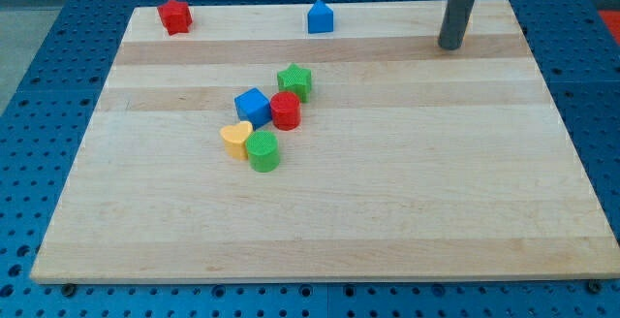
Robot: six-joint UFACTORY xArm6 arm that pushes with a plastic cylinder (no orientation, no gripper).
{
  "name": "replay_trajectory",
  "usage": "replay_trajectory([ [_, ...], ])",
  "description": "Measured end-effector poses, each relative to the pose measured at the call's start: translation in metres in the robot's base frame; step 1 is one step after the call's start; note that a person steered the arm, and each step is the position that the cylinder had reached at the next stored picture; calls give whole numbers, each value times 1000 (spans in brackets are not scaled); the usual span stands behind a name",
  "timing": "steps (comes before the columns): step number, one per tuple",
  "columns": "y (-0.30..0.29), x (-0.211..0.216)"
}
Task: Move the yellow hexagon towards the top right corner of the board
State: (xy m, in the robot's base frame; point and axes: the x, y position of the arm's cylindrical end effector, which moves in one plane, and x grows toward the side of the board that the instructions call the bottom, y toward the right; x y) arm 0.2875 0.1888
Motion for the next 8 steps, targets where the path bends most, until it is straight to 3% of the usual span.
replay_trajectory([
  [2,9,-23],
  [8,9,-9],
])
